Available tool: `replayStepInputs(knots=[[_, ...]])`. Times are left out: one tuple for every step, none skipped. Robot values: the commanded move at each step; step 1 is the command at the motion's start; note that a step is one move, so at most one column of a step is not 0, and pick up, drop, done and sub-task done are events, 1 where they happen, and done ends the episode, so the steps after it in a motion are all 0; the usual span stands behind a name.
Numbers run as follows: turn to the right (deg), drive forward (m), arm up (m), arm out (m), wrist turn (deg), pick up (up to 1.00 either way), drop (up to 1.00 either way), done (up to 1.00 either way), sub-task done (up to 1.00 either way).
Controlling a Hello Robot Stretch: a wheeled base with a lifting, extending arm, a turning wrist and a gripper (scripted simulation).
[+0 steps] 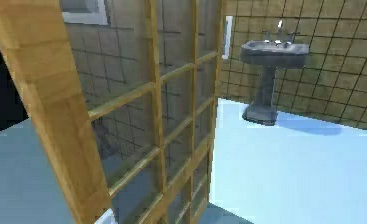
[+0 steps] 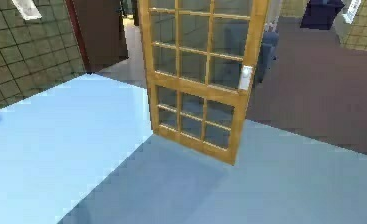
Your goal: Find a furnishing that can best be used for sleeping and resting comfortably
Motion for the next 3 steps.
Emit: replayStepInputs(knots=[[45.0, 0.00, 0.00, 0.00, 0.0, 0.00, 0.00, 0.00, 0.00], [45.0, 0.00, 0.00, 0.00, 0.0, 0.00, 0.00, 0.00, 0.00], [30.0, 0.00, 0.00, 0.00, 0.0, 0.00, 0.00, 0.00, 0.00]])
